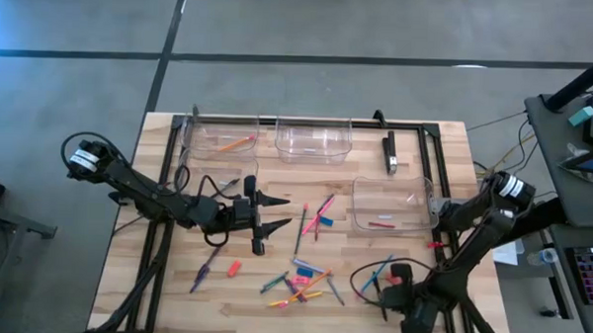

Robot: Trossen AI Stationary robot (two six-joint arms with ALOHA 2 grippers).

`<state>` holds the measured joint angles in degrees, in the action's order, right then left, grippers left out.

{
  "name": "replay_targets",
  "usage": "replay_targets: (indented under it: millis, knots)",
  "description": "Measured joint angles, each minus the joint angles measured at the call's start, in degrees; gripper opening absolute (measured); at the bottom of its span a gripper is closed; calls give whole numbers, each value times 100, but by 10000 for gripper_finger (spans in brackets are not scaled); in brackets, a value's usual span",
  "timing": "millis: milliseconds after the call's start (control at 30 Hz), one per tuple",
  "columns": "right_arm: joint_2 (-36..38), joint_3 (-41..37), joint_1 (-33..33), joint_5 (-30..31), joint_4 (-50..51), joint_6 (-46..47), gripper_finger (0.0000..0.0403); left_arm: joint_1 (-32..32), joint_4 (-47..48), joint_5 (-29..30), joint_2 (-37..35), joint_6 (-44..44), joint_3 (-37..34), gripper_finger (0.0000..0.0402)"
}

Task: Sort crayons/erasers/pens/pencils in bins
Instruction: Put the green pencil into the top left transparent bin

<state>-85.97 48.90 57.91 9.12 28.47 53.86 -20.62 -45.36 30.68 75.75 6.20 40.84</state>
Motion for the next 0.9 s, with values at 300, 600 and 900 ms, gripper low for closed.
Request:
replay_targets:
  millis: [300,600,900]
  knots:
    - [1033,448,-228,1432,974,-967,22,-2,2,0,1,0,0,189]
    - [2173,509,-1548,2900,673,-3269,22,-2,-2,0,2,-1,0,189]
    - [2871,218,-2209,2998,-1846,-5495,22,0,-96,-1,100,-291,1,189]
